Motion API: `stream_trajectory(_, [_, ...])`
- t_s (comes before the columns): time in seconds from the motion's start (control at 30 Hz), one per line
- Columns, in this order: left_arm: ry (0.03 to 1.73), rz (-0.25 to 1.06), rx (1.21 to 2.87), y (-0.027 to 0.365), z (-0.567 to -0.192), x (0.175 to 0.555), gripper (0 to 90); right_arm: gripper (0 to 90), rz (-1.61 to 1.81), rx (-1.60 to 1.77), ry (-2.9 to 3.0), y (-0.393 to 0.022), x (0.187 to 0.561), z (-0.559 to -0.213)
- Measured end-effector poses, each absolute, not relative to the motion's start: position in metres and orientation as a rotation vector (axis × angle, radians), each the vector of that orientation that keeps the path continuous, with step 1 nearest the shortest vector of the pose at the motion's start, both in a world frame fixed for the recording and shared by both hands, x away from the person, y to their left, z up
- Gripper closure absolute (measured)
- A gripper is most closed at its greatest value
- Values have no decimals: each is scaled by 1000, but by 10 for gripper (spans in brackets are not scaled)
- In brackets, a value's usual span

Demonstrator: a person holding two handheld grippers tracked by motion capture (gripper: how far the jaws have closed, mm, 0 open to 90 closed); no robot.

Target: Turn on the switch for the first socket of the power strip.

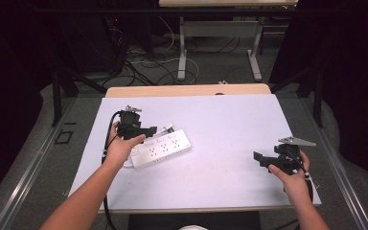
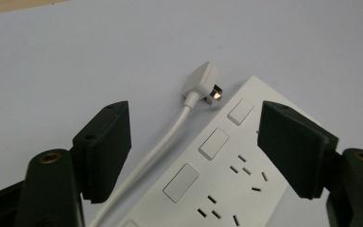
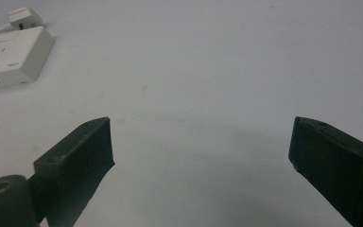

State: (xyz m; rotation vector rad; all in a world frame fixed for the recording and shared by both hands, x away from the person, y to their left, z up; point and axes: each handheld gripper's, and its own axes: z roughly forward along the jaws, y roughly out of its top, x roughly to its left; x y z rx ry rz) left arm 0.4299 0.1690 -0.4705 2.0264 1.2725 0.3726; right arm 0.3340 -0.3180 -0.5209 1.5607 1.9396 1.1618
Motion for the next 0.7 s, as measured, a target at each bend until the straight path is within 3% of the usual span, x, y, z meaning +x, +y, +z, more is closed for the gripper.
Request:
stream_trajectory(0.33, [1321,284,2006,169,-468,427,152,66,1163,1562,1942,-318,334,-521])
stream_trajectory(0.57, [1320,249,1992,169,-470,424,2,66,1164,1550,1940,-318,334,-521])
stream_trajectory(0.7, [1317,248,2000,172,-469,420,2,66,1165,1559,1927,-317,334,-521])
